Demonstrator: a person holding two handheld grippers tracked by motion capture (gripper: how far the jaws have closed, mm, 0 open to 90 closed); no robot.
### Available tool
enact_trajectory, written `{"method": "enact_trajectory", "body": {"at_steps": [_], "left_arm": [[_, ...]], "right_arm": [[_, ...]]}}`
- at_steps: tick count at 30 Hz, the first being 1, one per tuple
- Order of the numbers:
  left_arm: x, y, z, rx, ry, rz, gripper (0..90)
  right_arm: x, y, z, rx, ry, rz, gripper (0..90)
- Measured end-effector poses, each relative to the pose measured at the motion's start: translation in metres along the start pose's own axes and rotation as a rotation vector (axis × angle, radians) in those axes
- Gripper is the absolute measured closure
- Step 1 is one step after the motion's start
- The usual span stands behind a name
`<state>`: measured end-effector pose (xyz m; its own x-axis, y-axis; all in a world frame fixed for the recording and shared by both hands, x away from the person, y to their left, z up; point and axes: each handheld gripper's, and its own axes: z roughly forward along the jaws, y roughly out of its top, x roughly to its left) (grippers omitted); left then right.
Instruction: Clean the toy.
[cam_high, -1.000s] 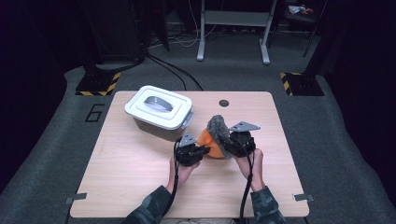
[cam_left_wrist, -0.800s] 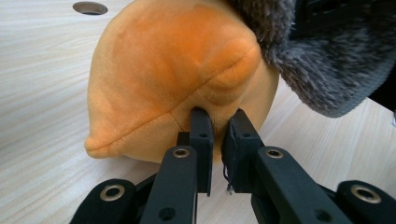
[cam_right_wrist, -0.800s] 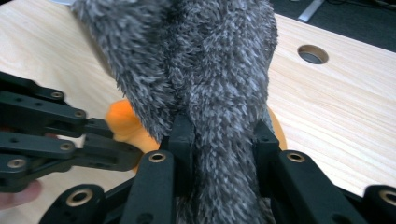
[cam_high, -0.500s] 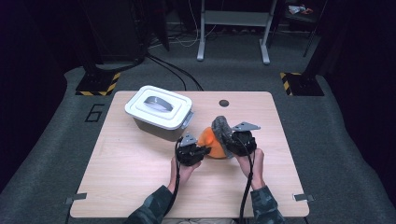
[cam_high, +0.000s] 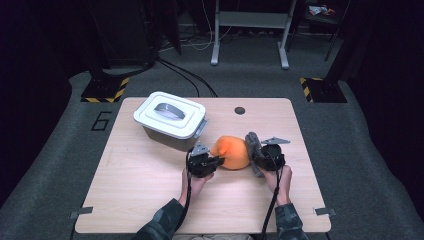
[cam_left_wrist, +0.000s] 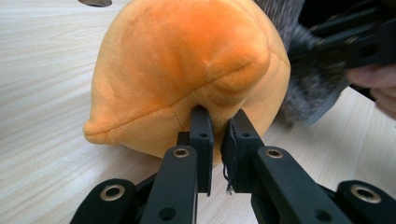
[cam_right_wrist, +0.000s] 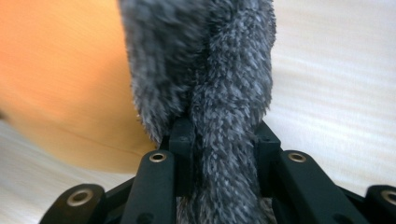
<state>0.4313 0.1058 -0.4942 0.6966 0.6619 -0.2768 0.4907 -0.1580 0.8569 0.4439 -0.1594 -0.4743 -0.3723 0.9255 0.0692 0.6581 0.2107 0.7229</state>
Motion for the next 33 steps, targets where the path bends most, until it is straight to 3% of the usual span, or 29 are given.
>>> {"method": "enact_trajectory", "body": {"at_steps": [4,7,11,16,17,19,21,22,24,26,28,33], "left_arm": [[0.001,-0.001,-0.001,-0.003,0.003,-0.002,82.8],[0.002,-0.002,-0.001,-0.008,0.005,0.000,82.8],[0.001,-0.001,-0.002,-0.017,0.001,-0.005,82.8],[0.002,-0.001,-0.002,-0.014,-0.003,-0.004,82.7],[0.002,-0.001,-0.002,-0.013,-0.002,-0.004,82.8],[0.001,-0.001,-0.002,-0.013,0.000,-0.005,82.8],[0.001,-0.001,-0.001,-0.013,0.002,-0.004,82.8],[0.001,-0.001,-0.002,-0.010,0.004,0.003,82.8],[0.001,-0.001,-0.001,-0.013,0.003,-0.003,82.8],[0.001,-0.001,-0.001,-0.014,0.005,-0.003,82.8],[0.001,-0.002,-0.002,-0.010,0.008,-0.001,82.8],[0.002,-0.002,-0.002,-0.008,-0.001,0.004,82.7]], "right_arm": [[-0.010,-0.010,0.018,0.065,0.000,0.039,68.7],[-0.012,-0.013,0.024,0.062,0.020,0.042,68.9],[-0.014,-0.011,0.012,0.033,-0.003,0.038,69.7],[-0.010,0.002,-0.017,-0.054,-0.022,0.012,69.7],[0.000,0.011,-0.032,-0.105,-0.014,-0.015,69.6],[0.007,0.016,-0.038,-0.120,-0.001,-0.034,69.6],[0.022,0.026,-0.046,-0.149,0.037,-0.075,69.5],[0.038,0.033,-0.048,-0.155,0.077,-0.112,69.4],[0.044,0.036,-0.047,-0.161,0.087,-0.137,69.3],[0.063,0.044,-0.038,-0.137,0.103,-0.186,69.1],[0.069,0.045,-0.030,-0.116,0.090,-0.205,69.0],[0.065,0.042,-0.028,-0.120,0.087,-0.201,68.7]]}}
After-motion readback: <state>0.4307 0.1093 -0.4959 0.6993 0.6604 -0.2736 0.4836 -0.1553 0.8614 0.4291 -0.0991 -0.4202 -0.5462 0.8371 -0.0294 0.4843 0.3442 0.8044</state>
